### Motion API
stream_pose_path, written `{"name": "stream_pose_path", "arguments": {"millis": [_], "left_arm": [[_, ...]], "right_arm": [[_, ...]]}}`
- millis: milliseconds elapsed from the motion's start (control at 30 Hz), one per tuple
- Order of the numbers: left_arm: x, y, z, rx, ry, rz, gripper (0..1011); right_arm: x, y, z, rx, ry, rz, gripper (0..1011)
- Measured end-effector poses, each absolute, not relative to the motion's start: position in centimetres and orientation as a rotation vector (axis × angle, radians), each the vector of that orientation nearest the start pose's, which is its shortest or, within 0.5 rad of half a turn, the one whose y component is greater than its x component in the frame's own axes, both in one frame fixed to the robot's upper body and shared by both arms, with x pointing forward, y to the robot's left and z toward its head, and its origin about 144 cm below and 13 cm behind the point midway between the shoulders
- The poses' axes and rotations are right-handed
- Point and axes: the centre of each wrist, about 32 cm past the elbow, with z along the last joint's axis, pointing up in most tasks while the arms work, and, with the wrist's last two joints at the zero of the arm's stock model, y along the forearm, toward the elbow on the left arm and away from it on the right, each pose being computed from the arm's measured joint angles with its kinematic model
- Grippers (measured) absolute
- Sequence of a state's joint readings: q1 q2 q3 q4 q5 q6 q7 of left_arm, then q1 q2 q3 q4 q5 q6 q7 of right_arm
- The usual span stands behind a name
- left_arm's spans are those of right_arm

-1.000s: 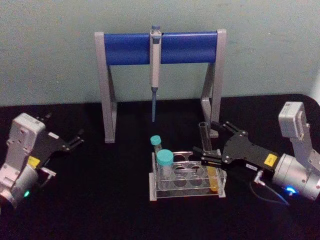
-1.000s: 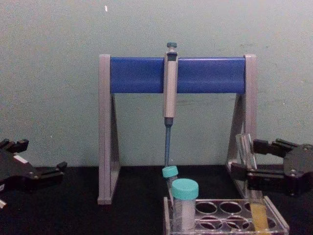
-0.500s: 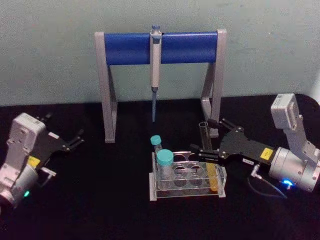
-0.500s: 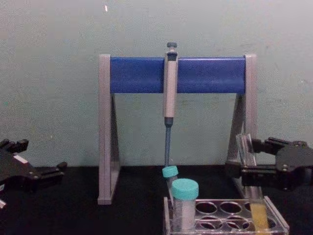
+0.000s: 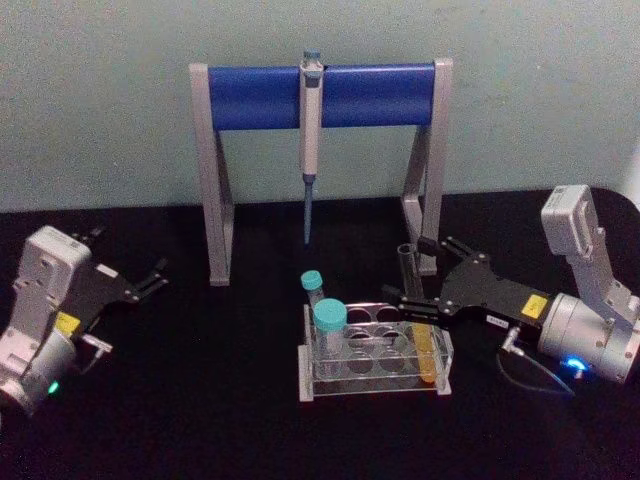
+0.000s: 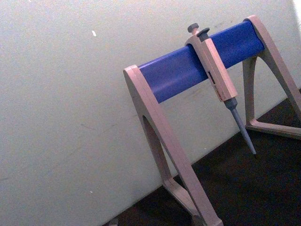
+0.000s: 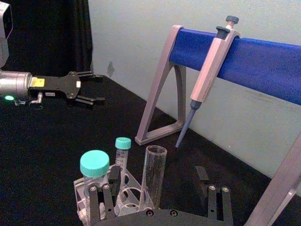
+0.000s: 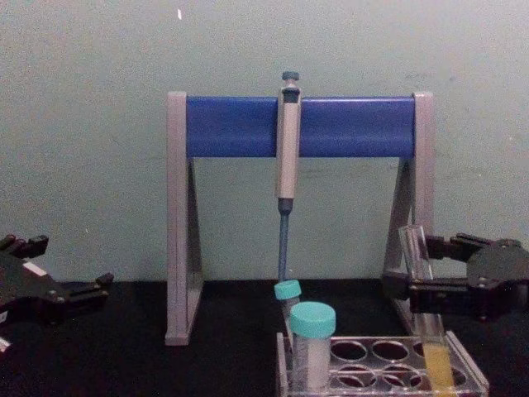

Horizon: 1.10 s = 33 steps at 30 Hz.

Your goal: Pick up the test tube from the test tube rack, shake it, then place it back into the test tube rack.

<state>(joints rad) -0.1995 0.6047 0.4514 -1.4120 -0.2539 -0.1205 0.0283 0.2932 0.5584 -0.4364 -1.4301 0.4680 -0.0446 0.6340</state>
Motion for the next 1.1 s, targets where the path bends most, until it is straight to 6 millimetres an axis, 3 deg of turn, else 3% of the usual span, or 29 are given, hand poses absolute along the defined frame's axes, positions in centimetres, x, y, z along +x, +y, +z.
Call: {"name": "stream_pose_path", "arguments": {"millis": [867, 1100], "left_arm": [[48.86, 30.96, 113.98, 0.304, -0.285, 1.248, 1001], [48.86, 30.97, 113.98, 0.304, -0.285, 1.248, 1001]], "right_arm": [[51.72, -29.42, 117.77, -0.133, -0.075, -0.644, 1000], [51.72, -29.41, 117.79, -0.133, -0.075, -0.644, 860]]}}
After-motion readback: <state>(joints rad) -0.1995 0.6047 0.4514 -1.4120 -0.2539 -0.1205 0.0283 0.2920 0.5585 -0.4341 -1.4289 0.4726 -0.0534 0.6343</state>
